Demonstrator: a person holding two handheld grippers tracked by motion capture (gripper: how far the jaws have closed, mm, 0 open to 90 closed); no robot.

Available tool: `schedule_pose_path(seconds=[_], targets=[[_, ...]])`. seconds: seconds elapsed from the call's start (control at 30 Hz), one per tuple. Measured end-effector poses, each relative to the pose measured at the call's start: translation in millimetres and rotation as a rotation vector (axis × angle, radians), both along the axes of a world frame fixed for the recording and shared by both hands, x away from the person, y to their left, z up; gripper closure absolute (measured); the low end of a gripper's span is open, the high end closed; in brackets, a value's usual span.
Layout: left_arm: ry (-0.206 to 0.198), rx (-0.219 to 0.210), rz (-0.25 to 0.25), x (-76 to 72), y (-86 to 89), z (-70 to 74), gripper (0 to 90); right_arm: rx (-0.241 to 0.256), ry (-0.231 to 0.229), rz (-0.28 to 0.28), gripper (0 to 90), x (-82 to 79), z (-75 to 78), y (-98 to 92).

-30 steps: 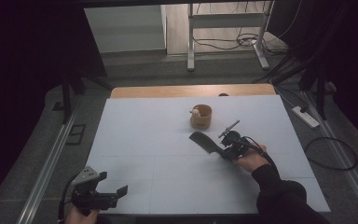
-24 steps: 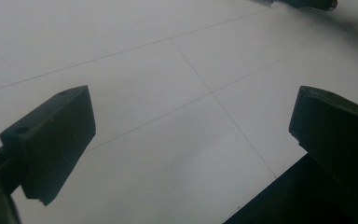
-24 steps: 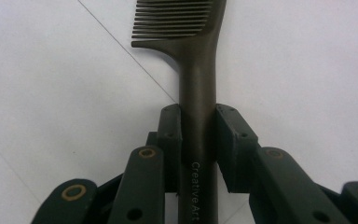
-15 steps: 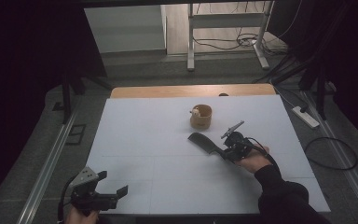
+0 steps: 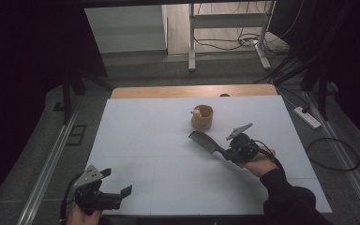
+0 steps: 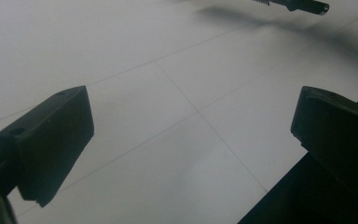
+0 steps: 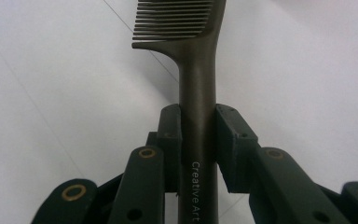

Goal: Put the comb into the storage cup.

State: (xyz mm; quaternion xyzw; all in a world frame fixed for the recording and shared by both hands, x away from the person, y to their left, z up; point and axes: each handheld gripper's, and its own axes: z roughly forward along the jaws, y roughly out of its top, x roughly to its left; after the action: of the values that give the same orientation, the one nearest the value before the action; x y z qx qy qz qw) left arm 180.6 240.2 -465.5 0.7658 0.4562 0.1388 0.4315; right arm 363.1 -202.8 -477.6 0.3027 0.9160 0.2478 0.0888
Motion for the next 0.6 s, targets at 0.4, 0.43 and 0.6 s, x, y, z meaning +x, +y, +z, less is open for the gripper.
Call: schedule_pose_path(seconds=[0.4, 0.43, 0.6], targets=[[0.005, -0.015, -0.008, 12.3, -9.4, 6.0, 0.0, 0.047, -0.055, 0.025, 72.3, -16.3, 10.6, -7.1], [0.006, -0.011, -0.009, 13.9, -10.5, 6.7, 0.0, 0.05, -0.06, 0.025, 72.3, -17.8, 11.6, -7.5], [0.028, -0.012, -0.028, 23.3, -15.0, 9.3, 0.0, 0.073, -0.075, 0.037, 72.3, -25.2, 15.8, -11.6]])
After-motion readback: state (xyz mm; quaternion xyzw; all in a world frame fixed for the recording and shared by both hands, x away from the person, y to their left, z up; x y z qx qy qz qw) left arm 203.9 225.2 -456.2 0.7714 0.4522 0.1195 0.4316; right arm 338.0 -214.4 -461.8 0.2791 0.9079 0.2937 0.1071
